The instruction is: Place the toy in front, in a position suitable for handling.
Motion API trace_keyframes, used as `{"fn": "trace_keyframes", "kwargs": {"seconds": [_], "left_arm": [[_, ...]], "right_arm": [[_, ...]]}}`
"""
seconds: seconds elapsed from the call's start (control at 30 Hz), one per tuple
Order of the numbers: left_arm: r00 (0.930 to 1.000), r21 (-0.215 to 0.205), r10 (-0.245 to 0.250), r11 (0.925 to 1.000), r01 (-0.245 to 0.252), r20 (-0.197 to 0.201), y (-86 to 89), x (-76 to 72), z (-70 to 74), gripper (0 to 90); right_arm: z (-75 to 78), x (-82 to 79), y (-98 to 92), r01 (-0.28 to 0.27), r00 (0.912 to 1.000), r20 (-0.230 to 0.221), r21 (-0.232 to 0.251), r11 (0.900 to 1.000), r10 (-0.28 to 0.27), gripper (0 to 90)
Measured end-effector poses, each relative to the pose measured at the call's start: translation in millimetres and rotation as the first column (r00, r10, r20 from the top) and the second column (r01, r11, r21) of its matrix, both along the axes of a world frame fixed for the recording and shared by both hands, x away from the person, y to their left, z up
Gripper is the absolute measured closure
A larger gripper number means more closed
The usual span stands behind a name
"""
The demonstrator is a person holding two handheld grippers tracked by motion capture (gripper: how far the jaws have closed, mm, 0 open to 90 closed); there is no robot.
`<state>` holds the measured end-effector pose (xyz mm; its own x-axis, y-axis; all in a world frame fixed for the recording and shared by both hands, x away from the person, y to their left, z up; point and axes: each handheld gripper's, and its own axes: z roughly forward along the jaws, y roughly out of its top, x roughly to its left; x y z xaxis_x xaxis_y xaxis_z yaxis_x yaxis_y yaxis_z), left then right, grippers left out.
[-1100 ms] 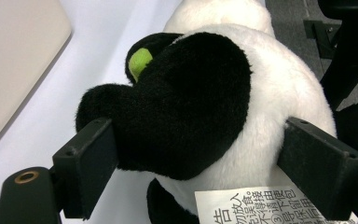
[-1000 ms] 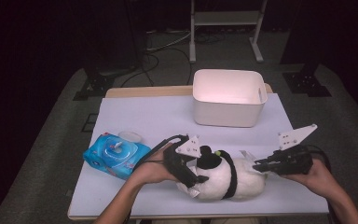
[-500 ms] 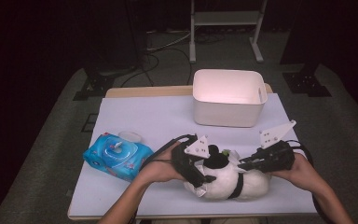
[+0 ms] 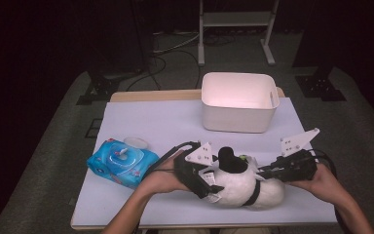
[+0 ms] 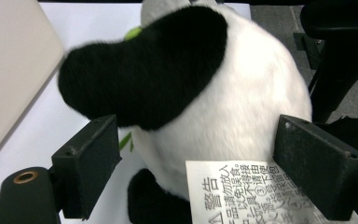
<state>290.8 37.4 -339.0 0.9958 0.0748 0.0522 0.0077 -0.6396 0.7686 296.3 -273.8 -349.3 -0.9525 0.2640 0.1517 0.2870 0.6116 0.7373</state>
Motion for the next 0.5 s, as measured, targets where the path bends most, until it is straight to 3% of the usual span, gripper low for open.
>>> {"fn": "trace_keyframes", "kwargs": {"seconds": [0.2,0.4,0.5], "left_arm": [[0.9996,-0.029,-0.016,0.9995,0.015,-0.025,-2.6,-2.1,-3.5,13.9],[0.9991,0.013,-0.032,0.9994,0.033,-0.027,-6.5,-5.4,-12.6,13.8],[0.9987,0.010,-0.033,0.9994,0.034,-0.039,-9.1,-4.4,-18.1,13.8]], "right_arm": [[-2.4,0.3,-9.0,0.013,0.9998,-0.013,0.023,1.000,-0.013,82.8],[-2.2,0.7,-17.0,0.042,0.9991,-0.006,0.026,0.999,-0.042,82.7],[-3.2,-0.3,-20.3,0.044,0.9990,-0.008,0.035,0.998,-0.044,82.7]]}}
